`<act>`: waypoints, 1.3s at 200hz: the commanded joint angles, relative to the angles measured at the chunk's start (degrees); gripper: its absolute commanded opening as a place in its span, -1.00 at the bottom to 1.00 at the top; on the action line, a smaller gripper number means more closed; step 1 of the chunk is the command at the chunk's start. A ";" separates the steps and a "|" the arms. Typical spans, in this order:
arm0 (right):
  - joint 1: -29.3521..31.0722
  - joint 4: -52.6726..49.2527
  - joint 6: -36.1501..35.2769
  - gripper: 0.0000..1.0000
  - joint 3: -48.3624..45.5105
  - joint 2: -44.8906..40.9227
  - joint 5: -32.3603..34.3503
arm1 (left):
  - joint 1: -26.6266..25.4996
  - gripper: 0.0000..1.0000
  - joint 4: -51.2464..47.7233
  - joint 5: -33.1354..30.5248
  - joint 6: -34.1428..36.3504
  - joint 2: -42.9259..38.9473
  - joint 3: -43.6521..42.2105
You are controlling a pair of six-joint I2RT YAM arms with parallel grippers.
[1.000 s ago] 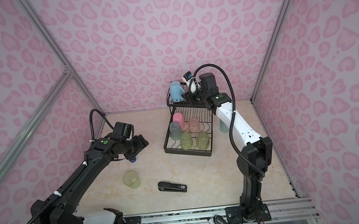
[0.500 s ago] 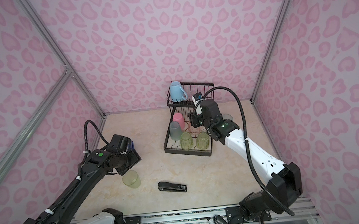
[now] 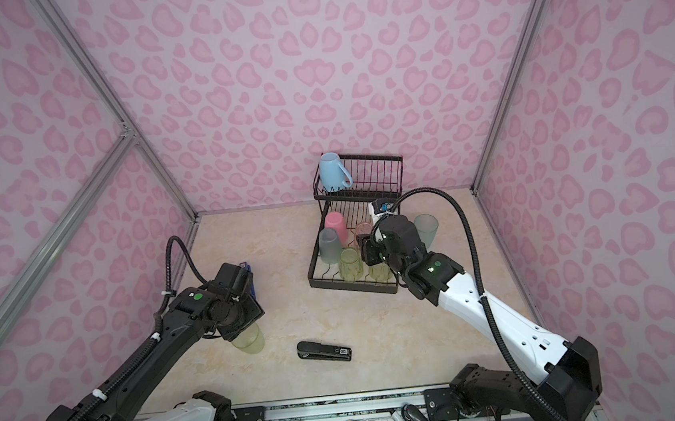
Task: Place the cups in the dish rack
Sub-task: 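Grasp the pale green textured cup with the left gripper, then lift the green cup toward the rack while the right gripper reaches toward it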
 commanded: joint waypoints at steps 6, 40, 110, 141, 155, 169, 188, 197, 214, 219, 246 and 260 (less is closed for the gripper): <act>0.07 -0.33 0.37 0.24 -0.96 -1.02 0.17 | -1.70 0.29 0.92 -1.78 -2.38 2.83 0.69; 0.05 -1.39 -0.77 0.24 -1.02 -2.62 0.05 | -3.36 0.22 2.65 -1.96 -4.19 6.12 -1.23; 0.10 -1.18 -0.61 0.23 -3.86 -5.73 -0.15 | -4.07 -0.07 3.39 -3.72 -5.35 7.52 -2.43; 0.05 -1.07 -0.53 0.23 -4.13 -5.82 -0.28 | -4.07 -0.25 3.17 -3.72 -5.04 7.24 -2.56; 0.03 -1.08 -0.56 0.23 -4.13 -5.82 -0.40 | -4.16 -0.35 3.17 -3.70 -4.99 7.33 -2.80; 0.05 -1.17 -0.51 0.23 -3.95 -5.82 -0.56 | -4.24 -0.40 3.26 -3.72 -5.09 7.33 -3.20; 0.06 -1.34 -0.51 0.23 -3.94 -5.90 -0.65 | -4.24 -0.44 3.52 -3.74 -5.26 7.02 -3.74; 0.04 -1.19 -0.52 0.23 -4.09 -6.08 -1.03 | -4.25 -0.48 3.52 -3.88 -5.22 6.89 -3.88; 0.03 -0.93 -0.11 0.23 -4.41 -6.36 -1.03 | -4.32 -0.53 3.44 -4.19 -4.93 6.70 -3.77; 0.03 -0.99 -0.03 0.23 -4.50 -6.50 -0.97 | -4.33 -0.56 3.41 -4.21 -4.87 6.67 -3.67; 0.04 -1.00 0.27 0.23 -4.66 -6.70 -0.89 | -4.33 -0.62 3.26 -4.42 -4.21 6.67 -3.14; 0.06 -1.13 0.31 0.23 -4.67 -6.63 -0.78 | -4.33 -0.64 3.17 -4.46 -3.90 6.63 -2.83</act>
